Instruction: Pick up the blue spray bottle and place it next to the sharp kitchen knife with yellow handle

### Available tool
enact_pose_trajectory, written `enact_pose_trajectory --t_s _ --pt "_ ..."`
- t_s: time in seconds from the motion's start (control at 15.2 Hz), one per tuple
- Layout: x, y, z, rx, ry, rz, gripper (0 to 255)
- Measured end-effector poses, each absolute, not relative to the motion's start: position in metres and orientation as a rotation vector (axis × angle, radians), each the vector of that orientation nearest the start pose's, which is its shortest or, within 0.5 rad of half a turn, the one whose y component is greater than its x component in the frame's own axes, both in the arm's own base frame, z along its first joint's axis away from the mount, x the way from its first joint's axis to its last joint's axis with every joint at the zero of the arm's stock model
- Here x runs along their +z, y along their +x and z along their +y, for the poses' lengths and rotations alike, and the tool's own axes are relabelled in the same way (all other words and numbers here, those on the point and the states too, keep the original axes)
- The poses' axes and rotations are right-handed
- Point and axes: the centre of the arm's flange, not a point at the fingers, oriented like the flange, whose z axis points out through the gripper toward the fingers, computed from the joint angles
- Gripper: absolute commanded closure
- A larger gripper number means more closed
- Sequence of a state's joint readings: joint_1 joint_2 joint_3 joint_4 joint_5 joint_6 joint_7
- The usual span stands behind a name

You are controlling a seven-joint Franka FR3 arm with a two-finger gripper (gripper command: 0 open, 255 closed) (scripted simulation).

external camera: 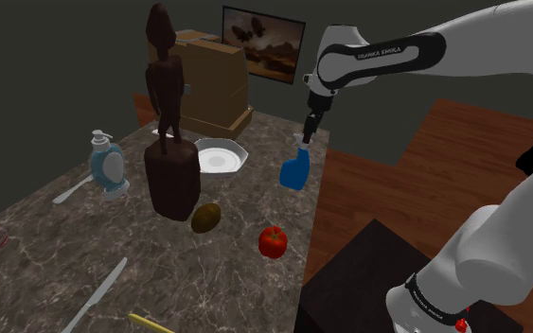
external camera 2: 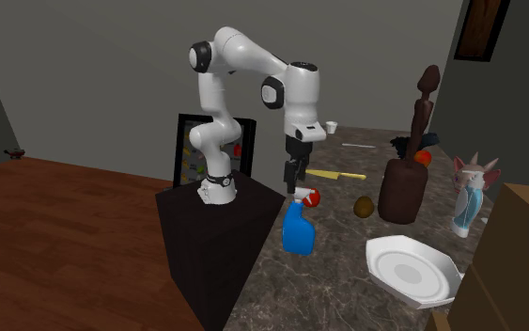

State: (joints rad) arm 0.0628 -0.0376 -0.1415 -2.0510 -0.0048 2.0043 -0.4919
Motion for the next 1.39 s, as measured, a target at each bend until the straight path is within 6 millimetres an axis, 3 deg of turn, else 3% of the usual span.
enact_pose_trajectory --t_s 0.4,0.79,0.86,1.39 --pt "0.423 0.539 -0.042 0.014 -3.071 -0.652 0" --pt "0.419 0.54 -0.042 0.014 -3.071 -0.653 0" --pt "0.419 0.54 -0.042 0.014 -3.071 -0.653 255" --pt "0.419 0.54 -0.042 0.013 -3.071 -0.653 255"
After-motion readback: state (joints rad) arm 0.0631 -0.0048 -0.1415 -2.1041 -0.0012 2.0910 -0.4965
